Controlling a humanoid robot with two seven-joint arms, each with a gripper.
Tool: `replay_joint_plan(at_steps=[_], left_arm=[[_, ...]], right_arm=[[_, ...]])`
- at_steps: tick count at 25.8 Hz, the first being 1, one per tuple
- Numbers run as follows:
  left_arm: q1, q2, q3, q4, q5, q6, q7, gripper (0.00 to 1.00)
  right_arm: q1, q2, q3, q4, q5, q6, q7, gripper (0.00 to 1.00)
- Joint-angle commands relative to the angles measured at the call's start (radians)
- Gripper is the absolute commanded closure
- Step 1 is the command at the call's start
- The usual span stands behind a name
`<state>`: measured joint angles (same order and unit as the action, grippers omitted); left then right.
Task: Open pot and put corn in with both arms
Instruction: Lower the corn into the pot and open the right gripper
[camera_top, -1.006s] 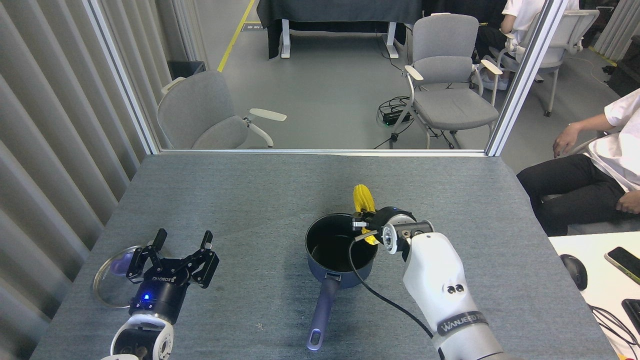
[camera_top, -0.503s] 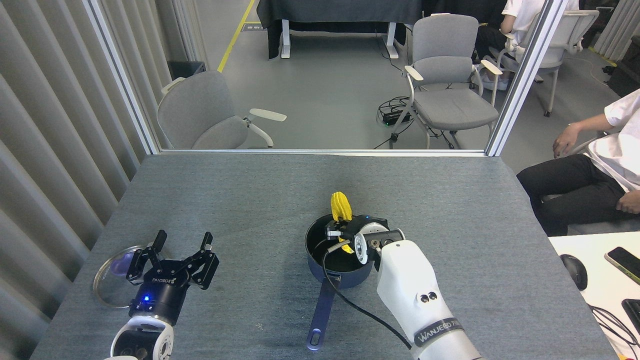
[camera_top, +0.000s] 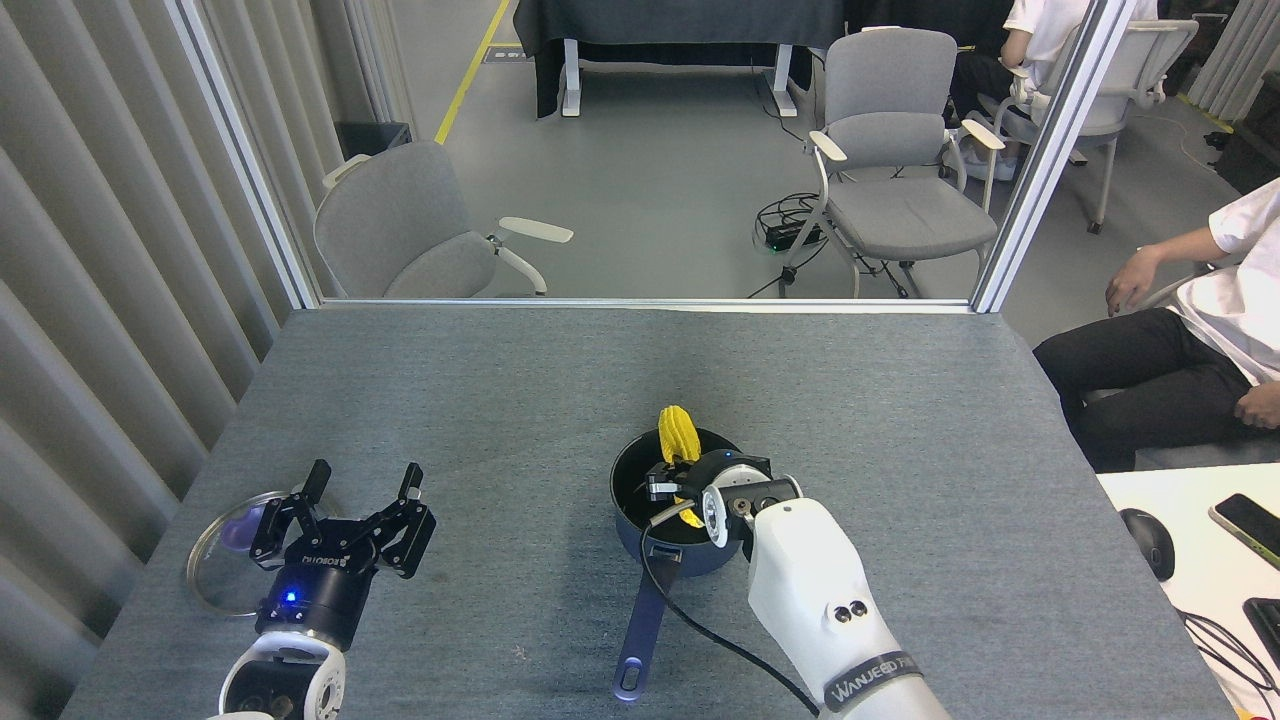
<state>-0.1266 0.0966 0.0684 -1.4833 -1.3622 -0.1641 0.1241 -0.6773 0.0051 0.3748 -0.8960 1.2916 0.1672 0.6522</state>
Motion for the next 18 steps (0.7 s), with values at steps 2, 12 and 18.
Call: replay_joint_plan(at_steps=[2,12,18], left_arm=[[0.001,0.0,0.004,0.0,0.0,-0.002,0.0,0.01],[0.002,0.0,0.004,-0.002,0.0,-0.005,0.0,0.01],[0.002,0.0,0.004,-0.002,0.0,-0.006,0.0,0.01]], right_arm=[[0.002,0.0,-0.001,0.0,0.0,0.002,0.004,0.95],[0.001,0.001,-0.001,0.0,0.0,0.011,0.001,0.0],[-0.001,0.0,-0.001,0.0,-0.002,0.009,0.001,0.0]])
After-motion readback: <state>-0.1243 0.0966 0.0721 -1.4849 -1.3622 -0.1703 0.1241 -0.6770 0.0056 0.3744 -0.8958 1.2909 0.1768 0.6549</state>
